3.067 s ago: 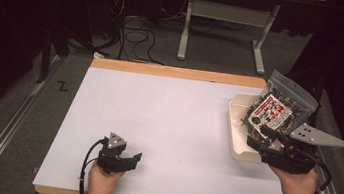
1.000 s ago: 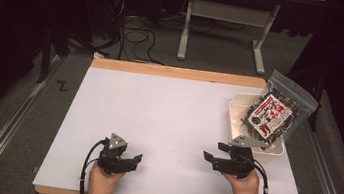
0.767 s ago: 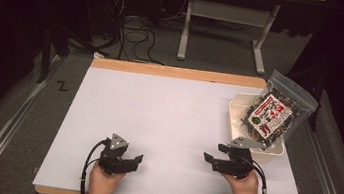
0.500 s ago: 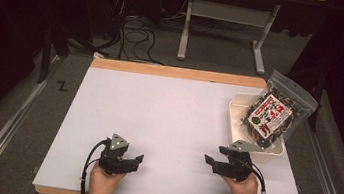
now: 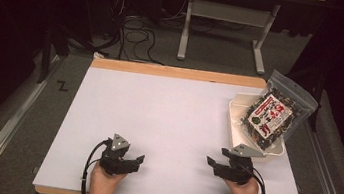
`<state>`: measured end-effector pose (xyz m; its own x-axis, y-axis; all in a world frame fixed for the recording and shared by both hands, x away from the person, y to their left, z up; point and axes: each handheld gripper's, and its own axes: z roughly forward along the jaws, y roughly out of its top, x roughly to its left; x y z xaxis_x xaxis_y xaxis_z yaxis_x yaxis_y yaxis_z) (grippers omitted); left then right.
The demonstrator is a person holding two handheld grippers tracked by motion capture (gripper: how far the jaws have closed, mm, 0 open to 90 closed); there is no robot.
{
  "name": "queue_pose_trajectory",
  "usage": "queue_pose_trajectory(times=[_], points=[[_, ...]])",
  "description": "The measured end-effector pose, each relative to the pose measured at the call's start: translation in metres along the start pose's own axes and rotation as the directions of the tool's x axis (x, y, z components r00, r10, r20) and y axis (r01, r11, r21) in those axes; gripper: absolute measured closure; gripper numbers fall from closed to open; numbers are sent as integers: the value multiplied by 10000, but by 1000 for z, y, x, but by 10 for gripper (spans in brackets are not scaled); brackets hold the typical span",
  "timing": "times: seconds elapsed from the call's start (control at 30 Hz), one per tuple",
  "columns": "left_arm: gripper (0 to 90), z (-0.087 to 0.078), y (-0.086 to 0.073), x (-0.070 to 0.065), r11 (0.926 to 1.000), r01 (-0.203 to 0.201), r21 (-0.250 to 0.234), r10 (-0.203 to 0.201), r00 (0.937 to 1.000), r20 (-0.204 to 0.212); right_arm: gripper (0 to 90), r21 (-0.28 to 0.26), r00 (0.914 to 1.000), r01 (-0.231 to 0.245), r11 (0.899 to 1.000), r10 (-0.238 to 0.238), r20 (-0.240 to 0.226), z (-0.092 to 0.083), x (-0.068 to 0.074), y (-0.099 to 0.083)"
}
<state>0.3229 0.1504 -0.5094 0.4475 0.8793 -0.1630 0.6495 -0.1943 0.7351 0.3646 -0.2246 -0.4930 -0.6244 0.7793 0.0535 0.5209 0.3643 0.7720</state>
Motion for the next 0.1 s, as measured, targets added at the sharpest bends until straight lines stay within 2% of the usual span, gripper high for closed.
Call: queue_pose_trajectory(times=[0.1], points=[[318, 1, 0, -1, 10000, -46, 47, 46, 10000, -13, 331, 6, 10000, 36, 10000, -36, 9, 0, 0, 0]])
